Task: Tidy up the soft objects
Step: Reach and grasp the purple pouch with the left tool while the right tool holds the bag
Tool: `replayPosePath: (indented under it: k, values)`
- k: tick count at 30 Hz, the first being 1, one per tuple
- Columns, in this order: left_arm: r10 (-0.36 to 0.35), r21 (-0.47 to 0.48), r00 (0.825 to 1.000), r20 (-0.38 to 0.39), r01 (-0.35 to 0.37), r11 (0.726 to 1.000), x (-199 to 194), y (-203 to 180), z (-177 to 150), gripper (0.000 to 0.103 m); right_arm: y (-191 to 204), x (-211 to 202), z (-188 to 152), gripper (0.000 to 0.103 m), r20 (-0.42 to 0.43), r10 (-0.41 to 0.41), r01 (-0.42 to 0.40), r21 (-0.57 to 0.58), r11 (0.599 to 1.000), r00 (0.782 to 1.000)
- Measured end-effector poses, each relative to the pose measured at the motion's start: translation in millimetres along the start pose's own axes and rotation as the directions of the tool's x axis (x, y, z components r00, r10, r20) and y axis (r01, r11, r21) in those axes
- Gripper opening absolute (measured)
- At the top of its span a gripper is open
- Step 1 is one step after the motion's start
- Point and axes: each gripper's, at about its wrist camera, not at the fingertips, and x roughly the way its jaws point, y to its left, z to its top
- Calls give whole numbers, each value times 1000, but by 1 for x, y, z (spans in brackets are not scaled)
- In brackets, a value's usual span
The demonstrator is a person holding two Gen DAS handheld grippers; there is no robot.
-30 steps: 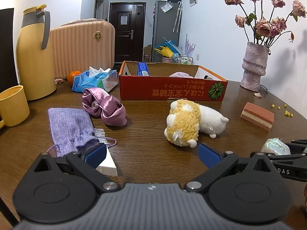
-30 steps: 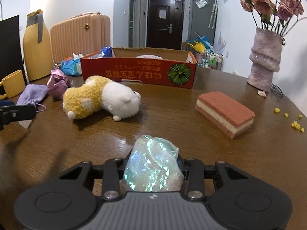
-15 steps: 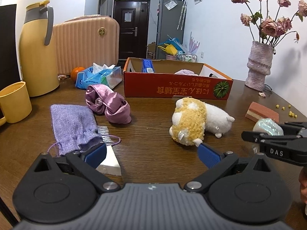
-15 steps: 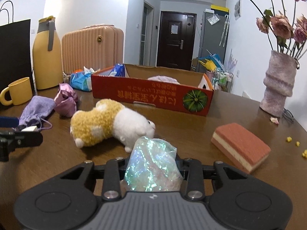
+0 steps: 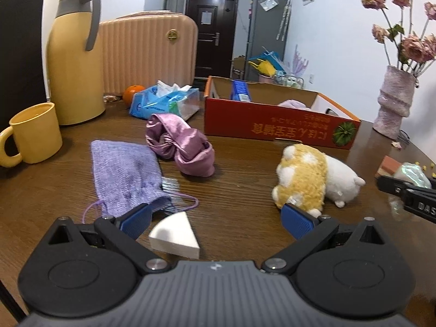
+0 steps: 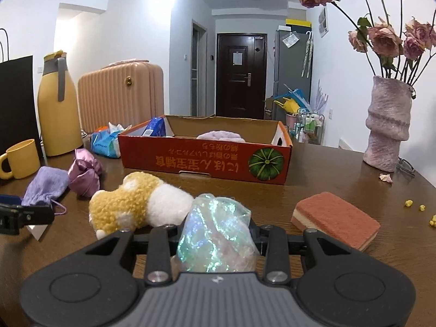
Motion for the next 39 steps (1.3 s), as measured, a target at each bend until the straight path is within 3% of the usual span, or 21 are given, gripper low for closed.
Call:
replayPosePath:
  k: [9,18,39]
  values:
    - [84,-24,995,45,-83,996,5,18,10,103,-5,1,-1,34,1,-19,19,18,1000,1000]
    - [195,30,979,60,-197,980,28,34,21,103,-8,1,-2,35,2,-29,29,32,999,1000]
    - [239,25,967,-90,-237,971,90,73,38,103,-46,-13,2,35,37,-134,126,161,979,990]
